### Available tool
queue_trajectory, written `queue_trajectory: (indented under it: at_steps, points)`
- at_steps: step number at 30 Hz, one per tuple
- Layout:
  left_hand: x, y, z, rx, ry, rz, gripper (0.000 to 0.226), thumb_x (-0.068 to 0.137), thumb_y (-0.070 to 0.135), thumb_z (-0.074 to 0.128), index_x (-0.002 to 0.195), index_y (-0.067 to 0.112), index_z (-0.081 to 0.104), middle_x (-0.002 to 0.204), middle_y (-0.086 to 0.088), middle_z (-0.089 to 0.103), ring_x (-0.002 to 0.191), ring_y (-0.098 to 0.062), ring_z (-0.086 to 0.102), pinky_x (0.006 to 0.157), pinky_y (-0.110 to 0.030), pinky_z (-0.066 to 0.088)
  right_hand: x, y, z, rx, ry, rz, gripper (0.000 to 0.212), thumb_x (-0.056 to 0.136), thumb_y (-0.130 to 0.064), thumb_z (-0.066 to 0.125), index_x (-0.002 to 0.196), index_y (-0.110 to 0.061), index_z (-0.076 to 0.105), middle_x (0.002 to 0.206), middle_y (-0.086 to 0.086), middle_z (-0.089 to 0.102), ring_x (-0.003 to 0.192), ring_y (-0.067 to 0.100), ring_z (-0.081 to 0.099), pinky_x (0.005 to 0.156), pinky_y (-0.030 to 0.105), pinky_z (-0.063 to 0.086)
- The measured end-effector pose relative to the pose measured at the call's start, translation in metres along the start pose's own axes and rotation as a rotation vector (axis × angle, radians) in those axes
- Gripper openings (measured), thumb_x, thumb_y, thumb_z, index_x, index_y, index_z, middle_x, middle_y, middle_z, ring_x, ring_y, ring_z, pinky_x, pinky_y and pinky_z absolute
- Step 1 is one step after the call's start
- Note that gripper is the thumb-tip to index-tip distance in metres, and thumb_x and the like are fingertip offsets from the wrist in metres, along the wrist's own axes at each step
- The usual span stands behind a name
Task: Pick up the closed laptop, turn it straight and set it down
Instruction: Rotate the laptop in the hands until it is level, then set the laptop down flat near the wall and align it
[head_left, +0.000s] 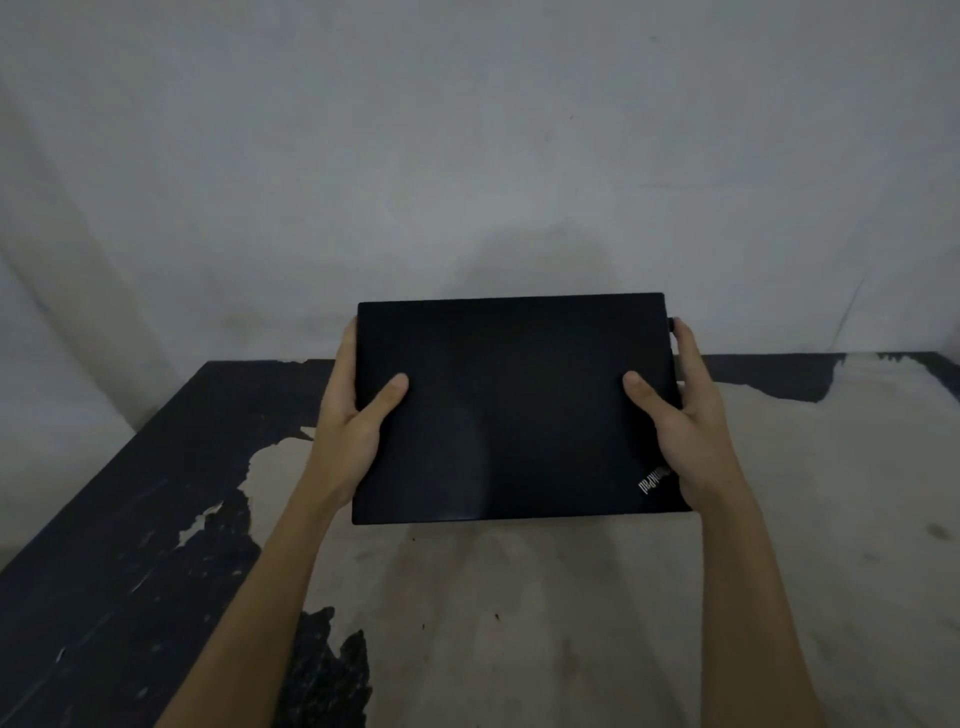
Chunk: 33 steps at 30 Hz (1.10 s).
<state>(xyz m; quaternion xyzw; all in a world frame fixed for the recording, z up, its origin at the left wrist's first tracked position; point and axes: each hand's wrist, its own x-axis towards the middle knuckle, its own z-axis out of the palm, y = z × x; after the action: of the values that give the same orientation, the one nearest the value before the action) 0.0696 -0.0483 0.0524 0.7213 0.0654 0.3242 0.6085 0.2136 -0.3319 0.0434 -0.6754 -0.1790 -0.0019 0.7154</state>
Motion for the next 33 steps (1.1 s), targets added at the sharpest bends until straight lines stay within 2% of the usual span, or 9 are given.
queue_trajectory:
  at_steps: [2, 4, 6, 9, 12, 16, 21, 29, 33]
  points:
    - [-0.003, -0.007, 0.004, -0.022, -0.006, -0.02, 0.069, 0.105, 0.007, 0.057, 0.164, 0.025, 0.027, 0.157, 0.011, 0.049, 0.136, 0.0, 0.054, 0.102, -0.019, 0.051, -0.001, 0.0, -0.009, 0.002, -0.02, 0.053, 0.078, 0.101, -0.014, 0.065, 0.162, -0.044, 0.026, 0.13, -0.023, 0.061, 0.108, -0.004, 0.068, 0.073, 0.016, 0.061]
    - [-0.005, -0.014, 0.009, -0.05, -0.016, -0.049, 0.068, 0.104, 0.007, 0.059, 0.163, 0.026, 0.032, 0.157, 0.007, 0.052, 0.139, -0.008, 0.054, 0.109, -0.03, 0.051, -0.003, -0.001, -0.019, -0.016, -0.057, 0.078, 0.079, 0.101, -0.013, 0.065, 0.162, -0.045, 0.025, 0.127, -0.027, 0.061, 0.101, -0.011, 0.069, 0.071, 0.014, 0.059]
    - [-0.009, -0.018, 0.016, -0.07, -0.016, -0.078, 0.067, 0.102, 0.008, 0.061, 0.161, 0.027, 0.036, 0.155, 0.007, 0.055, 0.139, -0.011, 0.055, 0.112, -0.038, 0.049, -0.005, 0.0, -0.029, -0.049, -0.091, 0.094, 0.073, 0.101, -0.014, 0.065, 0.158, -0.045, 0.032, 0.137, -0.014, 0.064, 0.11, 0.003, 0.071, 0.078, 0.021, 0.062]
    - [-0.013, -0.02, 0.031, -0.081, -0.01, -0.105, 0.065, 0.102, 0.007, 0.062, 0.16, 0.029, 0.039, 0.15, 0.006, 0.059, 0.133, -0.011, 0.06, 0.107, -0.034, 0.053, -0.006, 0.004, -0.043, -0.072, -0.088, 0.112, 0.066, 0.1, -0.017, 0.066, 0.154, -0.043, 0.038, 0.14, -0.006, 0.066, 0.118, 0.015, 0.07, 0.091, 0.036, 0.063]
    - [-0.013, -0.022, 0.047, -0.073, -0.006, -0.128, 0.063, 0.103, 0.009, 0.062, 0.159, 0.028, 0.042, 0.145, 0.007, 0.063, 0.127, -0.009, 0.064, 0.101, -0.028, 0.057, -0.003, 0.009, -0.052, -0.102, -0.046, 0.123, 0.061, 0.1, -0.024, 0.067, 0.153, -0.042, 0.041, 0.14, -0.006, 0.067, 0.123, 0.017, 0.068, 0.101, 0.046, 0.059]
    - [-0.006, -0.026, 0.062, -0.029, 0.014, -0.121, 0.054, 0.103, 0.014, 0.063, 0.153, 0.027, 0.05, 0.135, 0.01, 0.069, 0.119, -0.005, 0.068, 0.095, -0.023, 0.058, 0.008, 0.022, -0.062, -0.133, -0.011, 0.174, 0.07, 0.097, -0.032, 0.07, 0.158, -0.041, 0.036, 0.148, -0.005, 0.061, 0.131, 0.019, 0.062, 0.108, 0.05, 0.053]
    - [0.014, -0.033, 0.075, 0.024, 0.041, -0.109, 0.045, 0.102, 0.018, 0.065, 0.146, 0.027, 0.059, 0.126, 0.013, 0.073, 0.112, -0.002, 0.071, 0.089, -0.019, 0.059, 0.034, 0.029, -0.061, -0.154, -0.001, 0.195, 0.07, 0.097, -0.031, 0.07, 0.158, -0.037, 0.038, 0.149, -0.004, 0.06, 0.132, 0.019, 0.061, 0.108, 0.046, 0.053]
    - [0.045, -0.061, 0.08, 0.128, 0.063, -0.177, 0.045, 0.1, 0.025, 0.068, 0.144, 0.026, 0.062, 0.126, 0.01, 0.075, 0.114, -0.009, 0.071, 0.099, -0.037, 0.06, 0.065, 0.055, -0.051, -0.165, 0.01, 0.261, 0.07, 0.094, -0.032, 0.073, 0.157, -0.036, 0.042, 0.144, -0.006, 0.064, 0.128, 0.017, 0.063, 0.109, 0.046, 0.052]
    - [0.052, -0.079, 0.082, 0.187, 0.072, -0.211, 0.044, 0.1, 0.023, 0.069, 0.143, 0.026, 0.062, 0.111, 0.021, 0.071, 0.101, 0.004, 0.069, 0.092, -0.027, 0.061, 0.075, 0.076, -0.048, -0.225, 0.005, 0.297, 0.087, 0.078, -0.055, 0.078, 0.155, -0.041, 0.041, 0.148, -0.006, 0.061, 0.134, 0.022, 0.06, 0.112, 0.053, 0.049]
